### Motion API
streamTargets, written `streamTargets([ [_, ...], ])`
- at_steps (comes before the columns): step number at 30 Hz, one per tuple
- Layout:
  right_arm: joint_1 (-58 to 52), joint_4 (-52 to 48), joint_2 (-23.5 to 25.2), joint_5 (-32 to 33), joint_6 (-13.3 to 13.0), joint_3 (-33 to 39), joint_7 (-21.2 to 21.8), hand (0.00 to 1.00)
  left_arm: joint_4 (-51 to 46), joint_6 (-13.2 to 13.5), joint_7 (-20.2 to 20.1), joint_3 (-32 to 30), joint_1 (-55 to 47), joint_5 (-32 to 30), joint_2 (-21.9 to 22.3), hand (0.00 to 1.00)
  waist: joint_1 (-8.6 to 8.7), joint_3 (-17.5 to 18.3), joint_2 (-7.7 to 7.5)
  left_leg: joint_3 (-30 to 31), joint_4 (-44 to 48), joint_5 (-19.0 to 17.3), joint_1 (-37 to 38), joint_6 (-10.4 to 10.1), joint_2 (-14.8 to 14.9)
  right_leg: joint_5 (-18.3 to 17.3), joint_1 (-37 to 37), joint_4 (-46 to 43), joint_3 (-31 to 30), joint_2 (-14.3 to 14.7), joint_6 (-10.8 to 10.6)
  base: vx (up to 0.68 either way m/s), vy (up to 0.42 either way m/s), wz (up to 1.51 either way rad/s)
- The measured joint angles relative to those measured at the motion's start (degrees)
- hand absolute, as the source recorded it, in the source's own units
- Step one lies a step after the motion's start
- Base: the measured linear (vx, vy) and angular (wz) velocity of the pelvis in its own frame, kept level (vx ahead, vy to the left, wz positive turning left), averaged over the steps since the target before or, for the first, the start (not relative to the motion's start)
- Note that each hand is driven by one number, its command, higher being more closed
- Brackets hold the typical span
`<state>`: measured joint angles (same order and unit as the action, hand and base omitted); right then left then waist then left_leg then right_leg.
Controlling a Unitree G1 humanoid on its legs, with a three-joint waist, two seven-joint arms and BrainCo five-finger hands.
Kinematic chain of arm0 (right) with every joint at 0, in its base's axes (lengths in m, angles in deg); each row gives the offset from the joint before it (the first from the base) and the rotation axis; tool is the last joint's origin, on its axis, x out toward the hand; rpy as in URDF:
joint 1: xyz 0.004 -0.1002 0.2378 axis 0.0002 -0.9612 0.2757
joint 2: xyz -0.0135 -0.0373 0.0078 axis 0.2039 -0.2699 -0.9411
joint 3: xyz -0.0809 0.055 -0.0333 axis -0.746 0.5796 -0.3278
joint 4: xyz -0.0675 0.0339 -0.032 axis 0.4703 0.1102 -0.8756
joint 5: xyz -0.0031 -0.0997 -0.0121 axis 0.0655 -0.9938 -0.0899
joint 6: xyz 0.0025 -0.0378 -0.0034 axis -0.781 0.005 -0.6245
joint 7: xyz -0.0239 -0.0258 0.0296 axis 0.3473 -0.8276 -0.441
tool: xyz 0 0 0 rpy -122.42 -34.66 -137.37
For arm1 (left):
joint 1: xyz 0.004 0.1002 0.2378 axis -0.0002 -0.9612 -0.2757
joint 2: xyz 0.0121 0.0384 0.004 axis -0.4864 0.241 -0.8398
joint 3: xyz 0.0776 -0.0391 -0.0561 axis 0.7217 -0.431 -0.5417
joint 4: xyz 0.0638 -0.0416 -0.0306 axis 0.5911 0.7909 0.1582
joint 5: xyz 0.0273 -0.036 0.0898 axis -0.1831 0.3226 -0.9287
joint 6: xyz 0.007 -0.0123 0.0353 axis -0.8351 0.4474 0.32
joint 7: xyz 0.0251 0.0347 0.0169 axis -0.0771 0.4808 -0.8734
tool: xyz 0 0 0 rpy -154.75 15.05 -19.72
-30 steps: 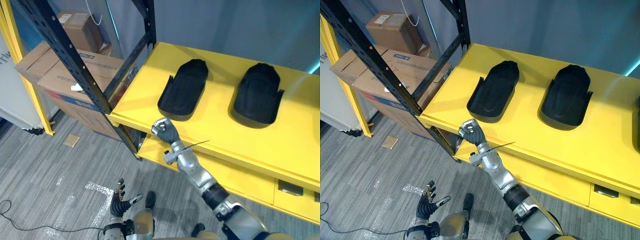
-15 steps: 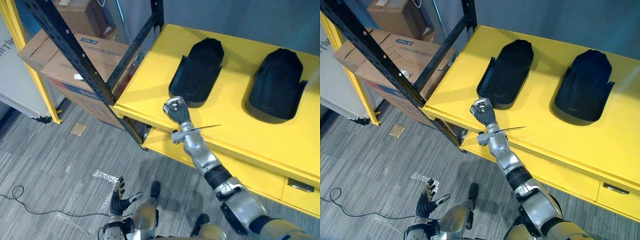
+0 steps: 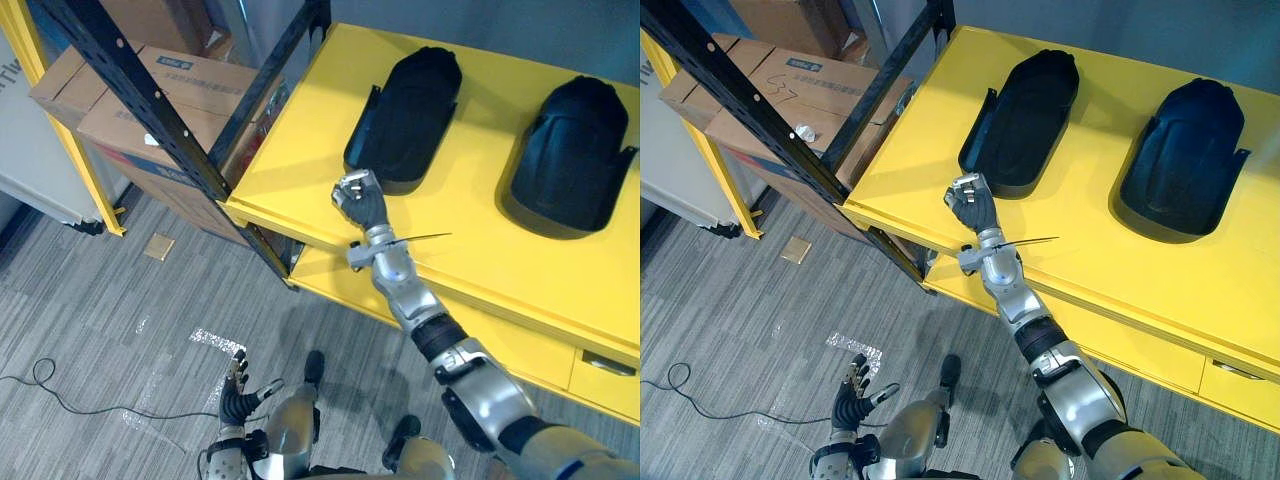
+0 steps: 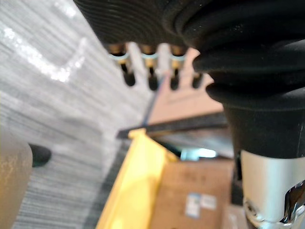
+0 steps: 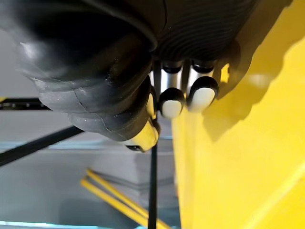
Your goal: Walk over and take plastic housings, then place them on the shelf
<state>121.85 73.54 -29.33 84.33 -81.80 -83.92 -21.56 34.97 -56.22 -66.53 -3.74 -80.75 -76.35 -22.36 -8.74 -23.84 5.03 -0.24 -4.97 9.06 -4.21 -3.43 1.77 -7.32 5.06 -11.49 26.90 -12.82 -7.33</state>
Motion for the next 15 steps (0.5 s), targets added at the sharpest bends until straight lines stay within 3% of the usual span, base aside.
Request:
streamTargets([
  [8, -0.7, -1.3, -0.2, -1.0, -0.9, -1.8, -0.3, 1.00, 0.0, 0.7, -0.1, 0.3, 0.0, 0.1, 0.0, 0.00, 0.06, 0.0, 0.01, -0.4, 0.0, -0.5, 0.1, 0.2, 0.2, 0.1, 0.0, 0.4, -0.2, 0.0, -0.1, 0.00, -0.011, -0.01],
  [11, -6.9, -12.2, -0.2, -1.1, -0.9, -3.3, -1.0, 1.00, 0.1, 0.9, -0.2, 0.3, 0.0, 0.1, 0.0, 0.00, 0.09, 0.0, -0.12, -1.8, 0.0, -1.1, 0.3, 0.4, 0.5, 0.5, 0.2, 1.6, -1.0, 0.1, -0.7, 0.04, -0.021, -0.15],
  [12, -8.6, -15.9, -0.1, -1.2, -0.8, -4.1, -1.1, 0.00, 0.1, 0.9, -0.1, 0.3, 0.0, 0.1, 0.0, 0.00, 0.22, 0.1, -0.23, -2.4, 0.0, -1.1, 0.6, 0.3, 0.6, 0.8, 0.3, 2.1, -1.6, 0.2, -0.8, 0.05, -0.017, -0.28],
  [15, -12.6, -24.7, 0.9, -3.4, -0.2, -4.5, -1.1, 0.00, -0.3, 0.9, -0.1, 0.3, -0.5, 0.0, -0.1, 0.00, 2.18, 0.7, -1.40, -4.2, 0.2, -1.2, 2.8, 0.2, 0.3, 1.0, 2.6, 3.3, -2.0, 0.2, -0.9, 0.09, -0.032, -0.18],
])
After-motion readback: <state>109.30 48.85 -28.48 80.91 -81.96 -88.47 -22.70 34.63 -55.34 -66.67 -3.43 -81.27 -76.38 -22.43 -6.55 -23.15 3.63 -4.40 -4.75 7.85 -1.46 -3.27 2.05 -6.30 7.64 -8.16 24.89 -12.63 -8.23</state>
